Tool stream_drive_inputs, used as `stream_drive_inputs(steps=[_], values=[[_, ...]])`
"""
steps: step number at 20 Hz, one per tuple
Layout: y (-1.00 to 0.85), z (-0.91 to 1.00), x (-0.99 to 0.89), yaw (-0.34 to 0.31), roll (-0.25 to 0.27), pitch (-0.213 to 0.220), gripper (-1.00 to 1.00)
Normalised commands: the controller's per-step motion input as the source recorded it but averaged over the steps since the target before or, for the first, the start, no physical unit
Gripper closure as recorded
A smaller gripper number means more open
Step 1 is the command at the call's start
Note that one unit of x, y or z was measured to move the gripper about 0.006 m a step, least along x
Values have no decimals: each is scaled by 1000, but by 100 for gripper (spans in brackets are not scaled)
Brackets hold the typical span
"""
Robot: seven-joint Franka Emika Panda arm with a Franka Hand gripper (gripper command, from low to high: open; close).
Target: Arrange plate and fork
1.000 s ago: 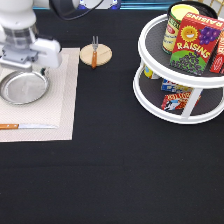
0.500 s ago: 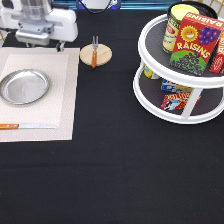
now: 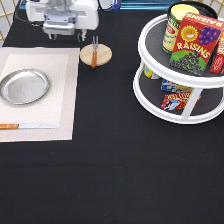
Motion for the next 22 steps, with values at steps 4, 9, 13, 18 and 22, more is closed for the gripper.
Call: stream_drive_inputs(steps=[4,9,13,18,22], values=[[647,-156,-149,148,-18,0,-100],[434,-419,-286,93,-3,0,-100],[8,-733,-471,27,0,-7,-100],[-1,-769,-489,0,-12,-28,-100],[7,-514,-381,0,-43,-30,-100]])
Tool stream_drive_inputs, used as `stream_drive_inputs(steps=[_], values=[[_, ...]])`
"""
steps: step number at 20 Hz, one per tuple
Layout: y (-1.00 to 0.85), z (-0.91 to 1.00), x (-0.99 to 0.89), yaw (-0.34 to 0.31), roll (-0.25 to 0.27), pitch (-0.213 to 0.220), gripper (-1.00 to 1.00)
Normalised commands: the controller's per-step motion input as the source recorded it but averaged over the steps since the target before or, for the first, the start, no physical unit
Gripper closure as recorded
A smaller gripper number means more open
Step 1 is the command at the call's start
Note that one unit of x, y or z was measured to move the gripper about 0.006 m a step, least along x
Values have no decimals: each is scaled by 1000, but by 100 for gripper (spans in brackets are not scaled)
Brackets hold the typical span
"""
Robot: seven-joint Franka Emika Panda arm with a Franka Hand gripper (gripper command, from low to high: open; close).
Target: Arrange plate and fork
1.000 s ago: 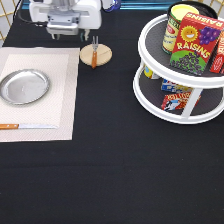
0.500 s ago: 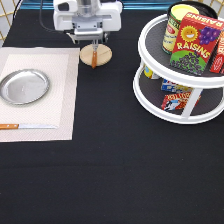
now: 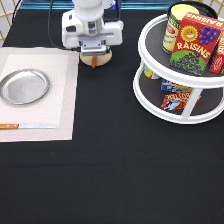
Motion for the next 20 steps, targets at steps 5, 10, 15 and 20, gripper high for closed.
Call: stream_drive_inputs(steps=[5,10,15,20], values=[[75,-158,-334,0,-71,-28,-100],[5,-259,-315,0,-83,-49,100],[33,-447,-359,10,-145,-108,100],[139,-377,-292,52,-191,-149,100]])
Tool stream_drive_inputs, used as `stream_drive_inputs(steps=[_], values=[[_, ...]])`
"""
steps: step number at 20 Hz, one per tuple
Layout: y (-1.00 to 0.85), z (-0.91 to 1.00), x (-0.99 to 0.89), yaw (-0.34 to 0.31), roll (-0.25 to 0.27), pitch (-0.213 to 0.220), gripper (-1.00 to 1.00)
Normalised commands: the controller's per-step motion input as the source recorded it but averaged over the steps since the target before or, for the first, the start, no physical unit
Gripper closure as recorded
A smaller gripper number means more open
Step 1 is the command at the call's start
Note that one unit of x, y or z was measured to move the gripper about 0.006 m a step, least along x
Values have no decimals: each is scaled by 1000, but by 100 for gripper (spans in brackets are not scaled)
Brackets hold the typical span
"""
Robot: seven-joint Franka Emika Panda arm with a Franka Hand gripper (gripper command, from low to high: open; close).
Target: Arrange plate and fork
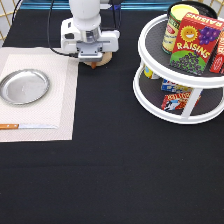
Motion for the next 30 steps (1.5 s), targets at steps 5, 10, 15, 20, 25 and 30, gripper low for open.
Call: stream_drive_inputs(steps=[5,10,15,20,25,30], values=[[145,-257,-294,66,-193,-157,100],[-133,145,-182,72,-37,-73,100],[-667,489,-66,-6,176,6,100],[-754,527,-20,-20,180,9,100],[-617,418,-4,-120,70,0,100],[-238,265,-49,-279,8,-3,100]])
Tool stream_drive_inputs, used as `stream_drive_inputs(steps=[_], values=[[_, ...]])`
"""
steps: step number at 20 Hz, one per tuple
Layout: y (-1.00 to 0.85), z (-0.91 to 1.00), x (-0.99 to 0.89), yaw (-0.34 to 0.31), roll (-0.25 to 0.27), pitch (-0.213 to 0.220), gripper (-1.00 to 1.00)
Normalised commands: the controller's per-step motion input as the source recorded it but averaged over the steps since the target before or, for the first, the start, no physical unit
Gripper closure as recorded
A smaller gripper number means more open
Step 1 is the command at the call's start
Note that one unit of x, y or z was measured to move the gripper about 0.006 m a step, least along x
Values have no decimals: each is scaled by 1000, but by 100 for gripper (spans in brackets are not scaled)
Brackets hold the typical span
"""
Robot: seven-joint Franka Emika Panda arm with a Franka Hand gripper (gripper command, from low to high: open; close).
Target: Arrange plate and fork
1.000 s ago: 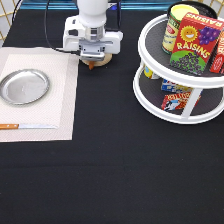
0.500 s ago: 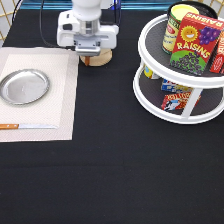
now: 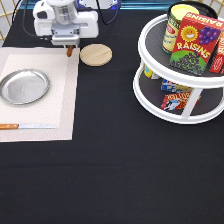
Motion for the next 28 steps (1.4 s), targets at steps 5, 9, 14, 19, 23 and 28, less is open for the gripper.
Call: stream_drive_inputs(steps=[5,9,14,19,23,28], values=[[-2,31,-93,-352,44,-41,100],[0,0,-86,-356,81,-41,100],[0,0,-96,-348,110,-17,100],[0,-22,-93,-349,102,-18,100],[0,-84,-115,-348,99,-3,100],[-37,-42,-173,-337,67,15,100]])
